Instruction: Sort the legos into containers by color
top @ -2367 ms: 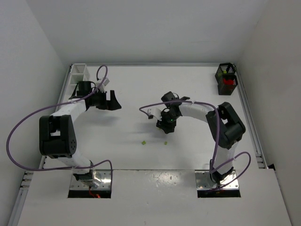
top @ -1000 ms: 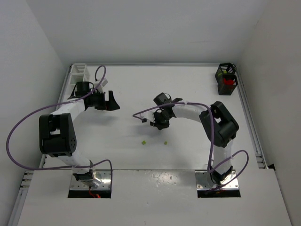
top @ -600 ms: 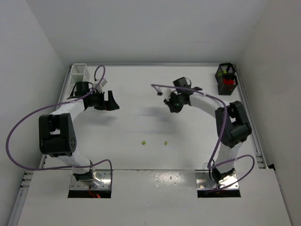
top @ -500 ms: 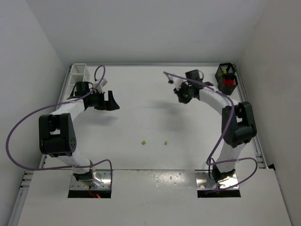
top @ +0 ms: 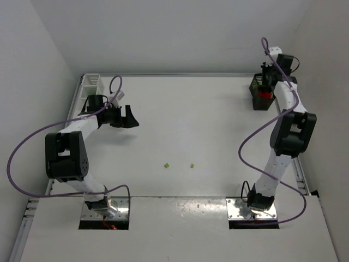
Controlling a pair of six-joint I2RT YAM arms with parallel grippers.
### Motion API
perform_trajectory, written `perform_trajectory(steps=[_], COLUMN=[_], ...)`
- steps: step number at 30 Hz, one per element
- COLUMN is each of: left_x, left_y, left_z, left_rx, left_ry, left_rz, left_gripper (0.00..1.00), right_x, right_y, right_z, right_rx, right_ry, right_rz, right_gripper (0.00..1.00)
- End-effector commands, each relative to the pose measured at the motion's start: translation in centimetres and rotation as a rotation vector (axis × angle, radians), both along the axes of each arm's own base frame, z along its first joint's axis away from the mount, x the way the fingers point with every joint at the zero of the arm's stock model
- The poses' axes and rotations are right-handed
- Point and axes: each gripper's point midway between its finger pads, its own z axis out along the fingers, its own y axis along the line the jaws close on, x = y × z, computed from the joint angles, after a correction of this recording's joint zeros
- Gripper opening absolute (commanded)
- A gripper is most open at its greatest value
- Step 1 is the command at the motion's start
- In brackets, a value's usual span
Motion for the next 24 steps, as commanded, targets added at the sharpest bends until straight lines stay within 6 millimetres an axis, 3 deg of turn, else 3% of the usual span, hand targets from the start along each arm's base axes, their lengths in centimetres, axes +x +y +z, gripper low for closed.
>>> perform_trajectory(steps=[1,2,3,5,16,19,24], left_x=[0.3,0.3,0.3,0.3,0.4,0.9,1.2], left_y=[0.1,0.1,0.1,0.1,-0.1,0.0,0.0], left_z=[0.5,0.5,0.5,0.5,0.0,0.4,0.4], left_rx=[-0.023,-0.023,-0.028,-0.028,-0.048,-0.052,-0.058], left_ry=[-0.03,-0.03,-0.025,-0.025,-0.002,-0.009,-0.002], left_rz=[-0.006,-0.006,-0.001,-0.001,0.005,0.01,0.015], left_gripper=[1.0,1.0,1.0,1.0,1.0,1.0,1.0], right_x=[2.1,2.1,2.8,3.1,5.2,5.4,5.9], right_y=[-1.2,-2.2,-2.3,-4.0,-5.0,-5.2,-5.7], right_z=[2.1,1.7,3.1,2.2,1.9,0.9,0.7], right_rx=[0.07,0.071,0.071,0.102,0.11,0.108,0.097], right_ry=[-0.1,-0.102,-0.146,-0.144,-0.176,-0.161,-0.169], right_rz=[-0.068,-0.096,-0.099,-0.144,-0.147,-0.158,-0.173], right_gripper=[0.0,0.0,0.0,0.0,0.0,0.0,0.09])
